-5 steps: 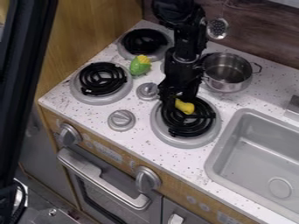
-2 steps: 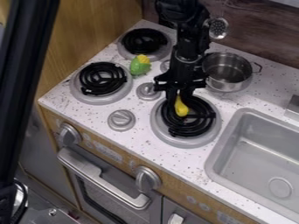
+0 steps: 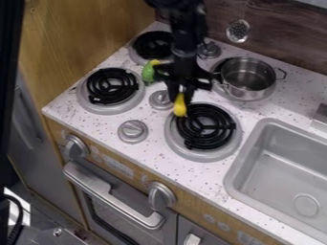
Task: Move the yellow object to the upper left stove
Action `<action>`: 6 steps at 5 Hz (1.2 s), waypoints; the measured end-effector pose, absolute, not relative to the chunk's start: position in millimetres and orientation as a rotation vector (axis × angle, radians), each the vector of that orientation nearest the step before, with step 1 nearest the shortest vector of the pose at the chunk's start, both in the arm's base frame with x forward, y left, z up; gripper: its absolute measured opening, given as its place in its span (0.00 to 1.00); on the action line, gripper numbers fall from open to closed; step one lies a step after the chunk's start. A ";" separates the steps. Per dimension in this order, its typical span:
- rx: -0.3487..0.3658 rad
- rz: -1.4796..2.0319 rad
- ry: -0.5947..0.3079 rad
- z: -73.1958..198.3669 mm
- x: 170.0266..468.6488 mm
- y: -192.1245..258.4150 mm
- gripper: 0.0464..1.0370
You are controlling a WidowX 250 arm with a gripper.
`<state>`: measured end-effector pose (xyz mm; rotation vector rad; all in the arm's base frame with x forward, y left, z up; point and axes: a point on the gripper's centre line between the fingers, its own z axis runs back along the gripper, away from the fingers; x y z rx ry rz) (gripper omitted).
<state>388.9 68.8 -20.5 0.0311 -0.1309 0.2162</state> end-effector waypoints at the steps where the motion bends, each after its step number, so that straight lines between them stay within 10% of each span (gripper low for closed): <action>1: 0.046 0.123 -0.230 -12.8 411.9 97.6 0.24; 6: 0.173 0.086 -0.455 -17.3 506.3 184.6 0.24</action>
